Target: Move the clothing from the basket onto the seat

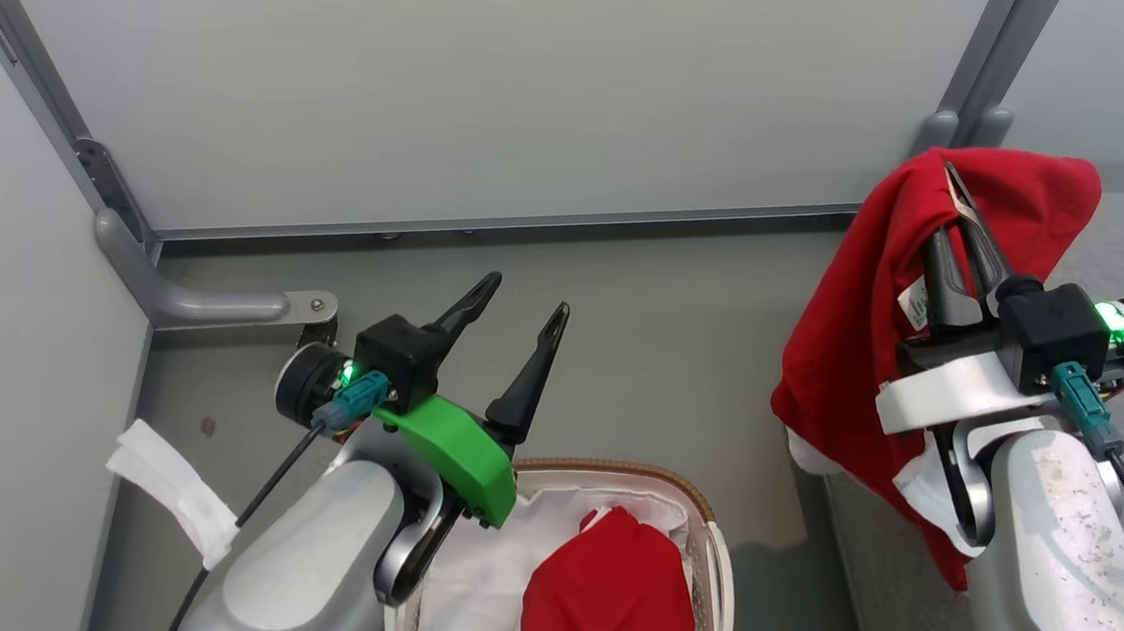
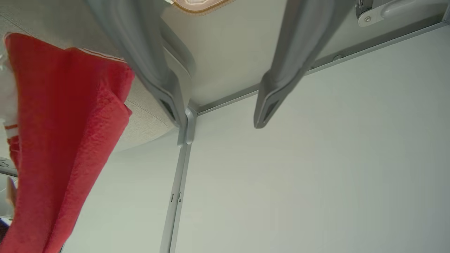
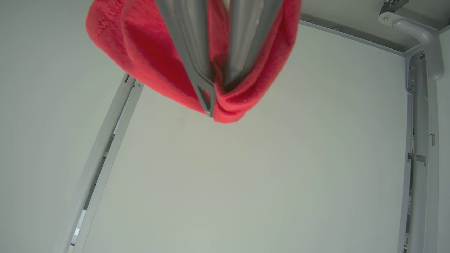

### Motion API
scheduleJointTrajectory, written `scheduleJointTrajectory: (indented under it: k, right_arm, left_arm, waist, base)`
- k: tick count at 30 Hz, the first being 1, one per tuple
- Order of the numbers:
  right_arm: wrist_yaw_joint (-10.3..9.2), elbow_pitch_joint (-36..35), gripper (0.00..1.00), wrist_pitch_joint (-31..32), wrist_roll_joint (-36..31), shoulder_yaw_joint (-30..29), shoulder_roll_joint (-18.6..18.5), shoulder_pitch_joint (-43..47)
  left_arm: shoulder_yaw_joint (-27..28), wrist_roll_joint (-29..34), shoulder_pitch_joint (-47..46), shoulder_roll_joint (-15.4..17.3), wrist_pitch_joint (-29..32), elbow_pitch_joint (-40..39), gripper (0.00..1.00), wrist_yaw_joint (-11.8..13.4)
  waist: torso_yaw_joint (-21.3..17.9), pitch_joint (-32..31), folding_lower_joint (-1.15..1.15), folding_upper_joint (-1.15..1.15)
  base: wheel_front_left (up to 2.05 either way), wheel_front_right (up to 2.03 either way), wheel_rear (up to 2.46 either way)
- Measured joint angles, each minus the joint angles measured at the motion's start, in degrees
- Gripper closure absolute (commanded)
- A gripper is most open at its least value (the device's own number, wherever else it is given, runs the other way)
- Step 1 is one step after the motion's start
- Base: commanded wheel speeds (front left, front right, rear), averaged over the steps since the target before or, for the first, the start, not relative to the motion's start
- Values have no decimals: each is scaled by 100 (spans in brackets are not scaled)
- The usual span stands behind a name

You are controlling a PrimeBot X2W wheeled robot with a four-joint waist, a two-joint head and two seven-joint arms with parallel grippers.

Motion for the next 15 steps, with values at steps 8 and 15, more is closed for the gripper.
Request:
scheduleJointTrajectory:
  k: [8, 15]
  right_arm:
    - [1, -36, 100, 0, -86, -170, 0, 102]
    - [1, -20, 100, 0, -87, -426, 1, 105]
  left_arm:
    - [360, 232, 671, -54, -9, -68, 0, -81]
    - [664, 457, 929, -165, -9, -157, 0, -124]
  waist:
    - [-75, 57, 0, 0]
    - [-162, 111, 0, 0]
  base:
    - [0, 0, 0]
    - [0, 0, 0]
